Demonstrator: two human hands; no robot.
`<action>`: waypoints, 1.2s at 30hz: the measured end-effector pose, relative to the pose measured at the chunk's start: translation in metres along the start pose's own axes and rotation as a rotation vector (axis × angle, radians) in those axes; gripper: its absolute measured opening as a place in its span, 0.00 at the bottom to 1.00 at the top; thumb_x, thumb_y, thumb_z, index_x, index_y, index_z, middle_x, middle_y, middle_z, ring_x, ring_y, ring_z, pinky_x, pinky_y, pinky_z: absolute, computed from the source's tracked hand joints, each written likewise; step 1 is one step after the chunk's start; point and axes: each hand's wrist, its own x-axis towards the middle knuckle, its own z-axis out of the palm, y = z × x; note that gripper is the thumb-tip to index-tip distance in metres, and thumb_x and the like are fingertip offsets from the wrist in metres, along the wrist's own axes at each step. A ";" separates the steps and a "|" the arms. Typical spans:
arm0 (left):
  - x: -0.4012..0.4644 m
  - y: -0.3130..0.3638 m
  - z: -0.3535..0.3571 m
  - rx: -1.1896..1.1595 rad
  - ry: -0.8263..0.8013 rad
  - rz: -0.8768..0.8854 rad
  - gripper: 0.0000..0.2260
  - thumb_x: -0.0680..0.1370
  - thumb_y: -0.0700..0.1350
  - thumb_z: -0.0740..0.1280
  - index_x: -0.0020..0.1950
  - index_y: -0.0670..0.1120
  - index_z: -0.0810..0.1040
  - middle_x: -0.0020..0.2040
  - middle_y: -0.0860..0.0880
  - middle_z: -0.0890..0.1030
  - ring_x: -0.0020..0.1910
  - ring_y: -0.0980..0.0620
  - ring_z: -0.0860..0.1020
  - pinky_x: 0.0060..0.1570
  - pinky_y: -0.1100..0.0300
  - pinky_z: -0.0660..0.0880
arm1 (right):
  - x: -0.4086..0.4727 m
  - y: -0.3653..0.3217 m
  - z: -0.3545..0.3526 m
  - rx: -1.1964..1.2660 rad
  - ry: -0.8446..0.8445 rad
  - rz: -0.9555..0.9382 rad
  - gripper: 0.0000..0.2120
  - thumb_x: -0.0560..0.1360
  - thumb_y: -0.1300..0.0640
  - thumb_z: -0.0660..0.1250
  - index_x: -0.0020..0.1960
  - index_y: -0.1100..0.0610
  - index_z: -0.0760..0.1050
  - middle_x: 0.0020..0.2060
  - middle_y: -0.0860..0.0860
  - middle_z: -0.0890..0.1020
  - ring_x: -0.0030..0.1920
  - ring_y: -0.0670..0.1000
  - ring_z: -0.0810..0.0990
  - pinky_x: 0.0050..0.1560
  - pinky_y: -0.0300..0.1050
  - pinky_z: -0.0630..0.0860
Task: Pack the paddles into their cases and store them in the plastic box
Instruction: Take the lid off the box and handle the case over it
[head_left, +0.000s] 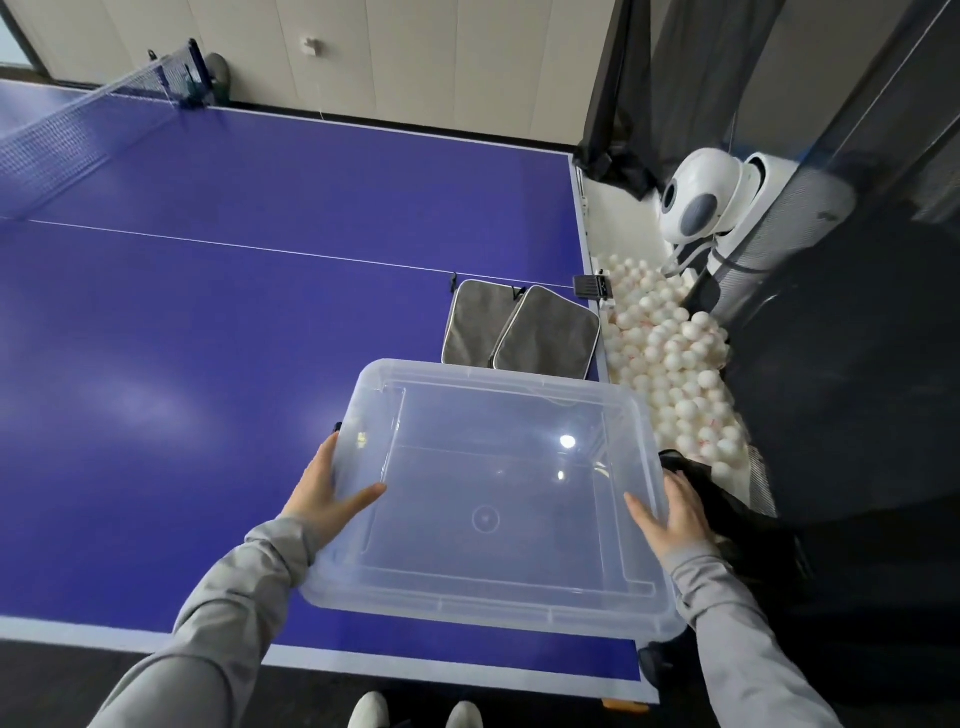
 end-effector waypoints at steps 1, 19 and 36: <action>-0.001 0.001 -0.001 -0.006 -0.007 0.001 0.37 0.70 0.47 0.74 0.74 0.47 0.58 0.69 0.48 0.68 0.67 0.48 0.68 0.66 0.55 0.64 | -0.001 -0.003 0.001 0.024 0.002 0.013 0.25 0.72 0.60 0.70 0.65 0.69 0.68 0.64 0.65 0.71 0.68 0.62 0.66 0.70 0.57 0.61; 0.022 0.040 -0.051 -0.140 0.114 0.026 0.37 0.67 0.50 0.76 0.70 0.57 0.59 0.38 0.50 0.75 0.30 0.51 0.76 0.30 0.55 0.78 | 0.037 -0.076 -0.027 0.157 0.045 0.045 0.35 0.71 0.52 0.71 0.72 0.60 0.60 0.63 0.62 0.74 0.63 0.61 0.73 0.66 0.51 0.67; 0.150 -0.010 -0.212 -0.108 0.239 -0.116 0.39 0.63 0.52 0.79 0.69 0.53 0.64 0.38 0.51 0.76 0.26 0.49 0.75 0.25 0.60 0.73 | 0.116 -0.249 0.078 0.186 0.028 0.120 0.31 0.66 0.44 0.74 0.61 0.59 0.68 0.56 0.58 0.78 0.54 0.58 0.76 0.55 0.45 0.71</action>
